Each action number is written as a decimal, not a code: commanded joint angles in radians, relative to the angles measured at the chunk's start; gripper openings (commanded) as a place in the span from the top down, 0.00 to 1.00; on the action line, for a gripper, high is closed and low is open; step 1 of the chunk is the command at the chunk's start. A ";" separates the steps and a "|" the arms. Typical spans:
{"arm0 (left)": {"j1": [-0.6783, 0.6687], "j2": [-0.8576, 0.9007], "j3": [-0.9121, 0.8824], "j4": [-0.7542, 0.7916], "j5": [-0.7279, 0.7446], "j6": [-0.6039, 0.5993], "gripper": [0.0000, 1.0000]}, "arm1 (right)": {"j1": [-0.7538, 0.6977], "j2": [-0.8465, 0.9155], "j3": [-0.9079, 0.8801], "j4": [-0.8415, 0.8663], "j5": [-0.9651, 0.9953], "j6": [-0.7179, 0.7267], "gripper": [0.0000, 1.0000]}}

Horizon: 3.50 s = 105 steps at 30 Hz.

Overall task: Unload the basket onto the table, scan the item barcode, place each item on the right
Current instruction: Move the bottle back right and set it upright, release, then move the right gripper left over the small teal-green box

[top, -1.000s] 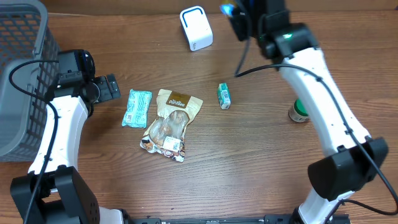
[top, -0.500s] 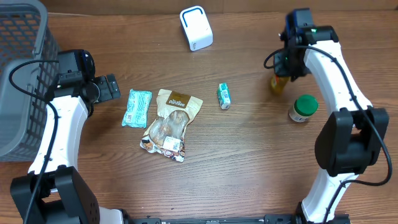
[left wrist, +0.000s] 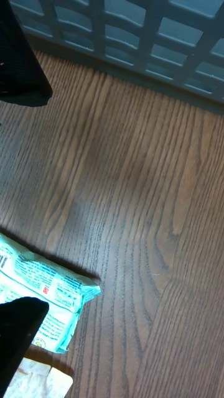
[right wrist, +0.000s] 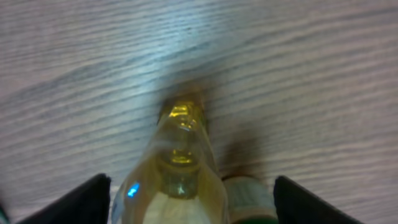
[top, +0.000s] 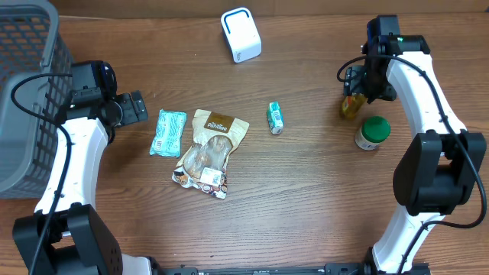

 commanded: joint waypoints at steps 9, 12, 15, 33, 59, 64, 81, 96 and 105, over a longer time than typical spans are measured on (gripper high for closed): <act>-0.007 -0.015 0.019 0.001 -0.005 0.011 0.00 | 0.001 -0.068 0.099 -0.030 -0.011 0.044 0.00; -0.007 -0.015 0.019 0.001 -0.005 0.011 0.01 | 0.007 -0.127 0.158 -0.052 -0.107 0.043 0.00; -0.007 -0.015 0.019 0.001 -0.005 0.011 0.01 | 0.022 -0.182 0.167 -0.056 -0.248 0.039 0.05; -0.007 -0.015 0.019 0.001 -0.005 0.011 0.00 | 0.402 -0.198 0.052 -0.047 -0.346 0.036 0.16; -0.007 -0.015 0.019 0.001 -0.005 0.011 0.00 | 0.484 -0.198 -0.050 0.088 -0.306 0.036 0.23; -0.007 -0.015 0.019 0.001 -0.005 0.011 0.01 | 0.484 -0.198 -0.050 0.090 -0.240 0.036 0.28; -0.007 -0.015 0.019 0.001 -0.005 0.011 0.01 | 0.484 -0.198 -0.050 0.094 -0.169 0.037 0.00; -0.007 -0.015 0.019 0.001 -0.005 0.011 0.00 | 0.484 -0.198 -0.050 0.093 -0.169 0.036 0.02; -0.007 -0.015 0.019 0.001 -0.005 0.011 0.00 | 0.482 -0.197 -0.050 0.094 -0.097 0.036 0.16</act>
